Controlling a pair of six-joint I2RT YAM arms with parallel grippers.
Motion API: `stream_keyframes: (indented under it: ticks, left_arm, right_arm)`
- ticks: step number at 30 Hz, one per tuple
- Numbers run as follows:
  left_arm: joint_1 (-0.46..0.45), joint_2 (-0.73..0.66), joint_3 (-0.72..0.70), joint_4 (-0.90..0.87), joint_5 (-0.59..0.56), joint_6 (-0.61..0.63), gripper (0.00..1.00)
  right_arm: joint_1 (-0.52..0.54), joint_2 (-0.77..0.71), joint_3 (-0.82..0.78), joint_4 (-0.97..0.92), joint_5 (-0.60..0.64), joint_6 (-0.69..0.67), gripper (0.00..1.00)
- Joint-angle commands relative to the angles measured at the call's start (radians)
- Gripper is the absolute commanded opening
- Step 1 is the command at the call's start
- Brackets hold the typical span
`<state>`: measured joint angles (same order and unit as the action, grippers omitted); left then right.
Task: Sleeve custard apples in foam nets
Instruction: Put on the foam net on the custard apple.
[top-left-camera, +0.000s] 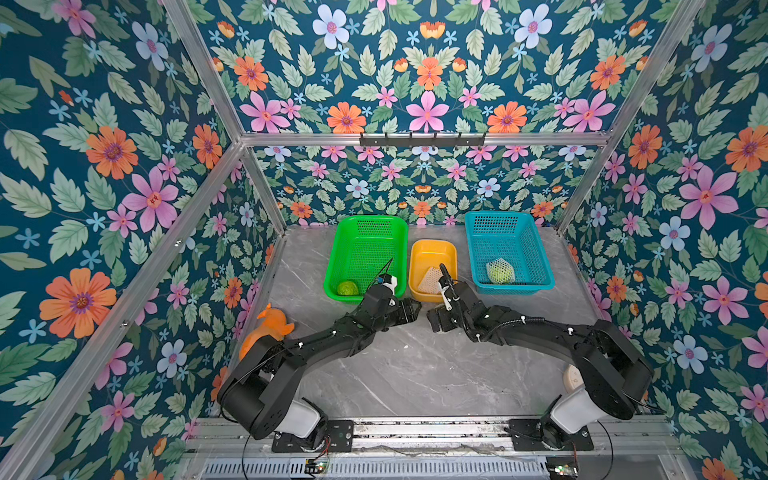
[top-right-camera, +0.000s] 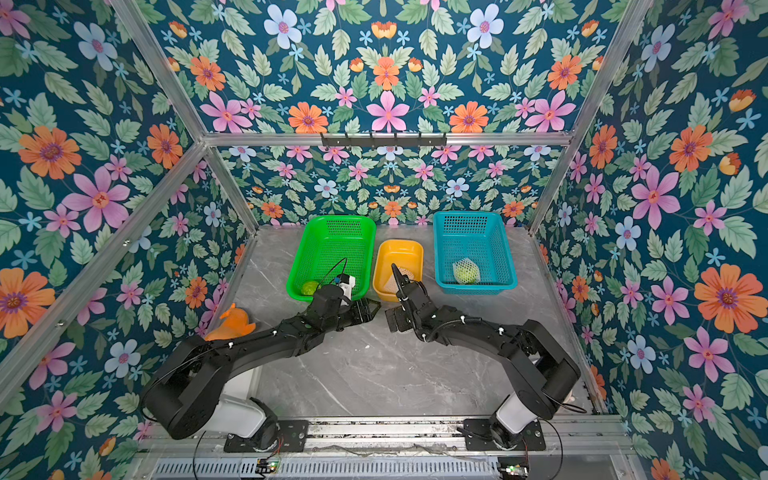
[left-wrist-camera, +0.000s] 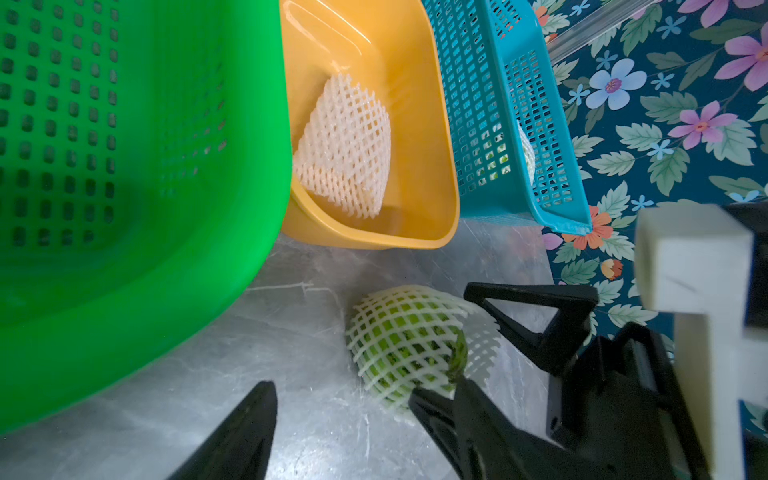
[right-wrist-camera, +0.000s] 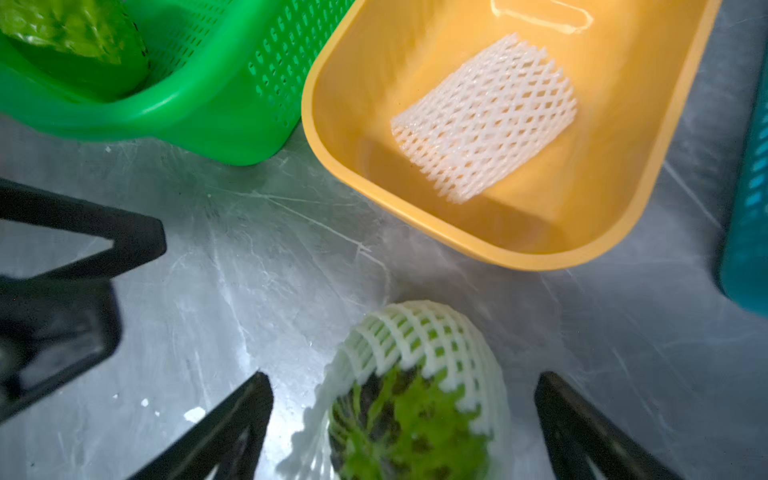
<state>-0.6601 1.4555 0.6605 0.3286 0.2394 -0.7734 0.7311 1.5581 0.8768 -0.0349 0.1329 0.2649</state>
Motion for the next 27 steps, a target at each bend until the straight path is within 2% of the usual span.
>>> stream_keyframes:
  ticks: [1,7,12,21,27]
  left_arm:
    - [0.003,-0.002,-0.005,0.012,0.001,0.014,0.72]
    - [0.014,-0.033,-0.023,0.018,-0.025,0.009,0.71]
    - [0.052,-0.07,-0.035,0.015,-0.038,0.012,0.72]
    - [0.06,-0.076,-0.036,0.005,-0.031,0.011,0.72]
    - [0.062,-0.08,-0.036,0.007,-0.029,0.011,0.72]
  right_arm:
    - [0.001,-0.029,0.006,-0.039,-0.01,0.02,0.99]
    - [0.001,-0.089,-0.004,-0.077,-0.021,0.028,0.99]
    - [0.0,-0.071,-0.009,-0.08,-0.038,0.049,0.99]
    - [0.0,-0.003,-0.01,-0.007,-0.077,0.05,0.86]
    - [0.001,0.054,0.004,-0.009,-0.069,0.048,0.82]
